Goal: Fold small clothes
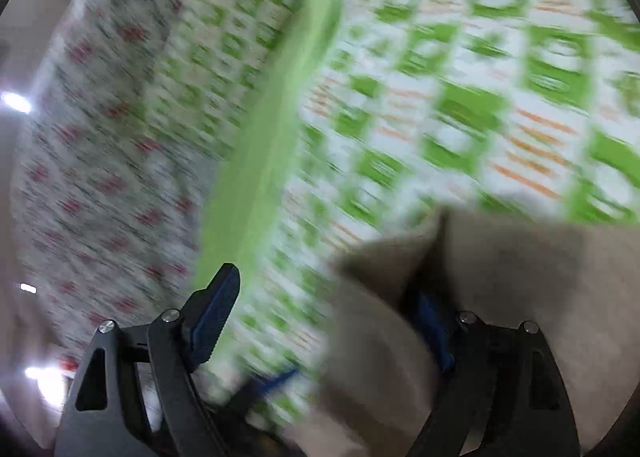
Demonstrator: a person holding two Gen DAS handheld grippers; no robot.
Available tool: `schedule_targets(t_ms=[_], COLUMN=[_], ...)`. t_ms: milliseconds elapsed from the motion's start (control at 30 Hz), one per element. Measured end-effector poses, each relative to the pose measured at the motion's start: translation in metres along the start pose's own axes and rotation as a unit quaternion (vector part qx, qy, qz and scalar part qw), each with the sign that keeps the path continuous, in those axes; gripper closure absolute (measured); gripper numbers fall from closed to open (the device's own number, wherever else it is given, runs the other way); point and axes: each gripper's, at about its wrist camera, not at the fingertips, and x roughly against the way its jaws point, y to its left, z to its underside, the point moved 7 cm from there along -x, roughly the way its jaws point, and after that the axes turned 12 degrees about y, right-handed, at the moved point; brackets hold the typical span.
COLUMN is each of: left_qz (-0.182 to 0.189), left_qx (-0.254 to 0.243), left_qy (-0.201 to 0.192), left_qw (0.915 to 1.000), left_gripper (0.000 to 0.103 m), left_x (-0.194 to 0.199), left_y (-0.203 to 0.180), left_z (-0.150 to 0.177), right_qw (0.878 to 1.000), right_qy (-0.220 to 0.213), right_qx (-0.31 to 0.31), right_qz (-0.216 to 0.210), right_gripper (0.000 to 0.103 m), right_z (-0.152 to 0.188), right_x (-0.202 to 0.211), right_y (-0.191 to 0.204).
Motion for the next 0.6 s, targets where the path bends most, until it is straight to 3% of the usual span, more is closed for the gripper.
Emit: schedule_targets(t_ms=[100, 167, 300, 433, 467, 600], left_qz=[0.006, 0.017, 0.058, 0.105, 0.106, 0.065], left_qx=[0.001, 0.006, 0.019, 0.033, 0.033, 0.022], left_qy=[0.000, 0.001, -0.001, 0.006, 0.014, 0.033], left_qw=[1.0000, 0.9998, 0.9981, 0.9939, 0.9937, 0.9971], left_gripper=[0.020, 0.020, 0.020, 0.020, 0.020, 0.020], left_x=[0.001, 0.004, 0.012, 0.024, 0.025, 0.022], left_y=[0.001, 0.004, 0.009, 0.012, 0.011, 0.005], left_z=[0.001, 0.002, 0.002, 0.004, 0.002, -0.014], right_qw=[0.994, 0.987, 0.981, 0.969, 0.965, 0.936], right_qy=[-0.069, -0.123, -0.182, -0.226, -0.232, -0.277], right_qx=[-0.035, -0.052, -0.065, -0.070, -0.075, -0.093], right_qz=[-0.073, -0.088, -0.014, 0.073, 0.095, 0.196], right_gripper=[0.020, 0.020, 0.020, 0.020, 0.020, 0.020], right_z=[-0.011, -0.007, 0.028, 0.094, 0.099, 0.178], right_x=[0.014, 0.032, 0.087, 0.170, 0.187, 0.270], right_y=[-0.003, -0.010, -0.026, -0.048, -0.056, -0.078])
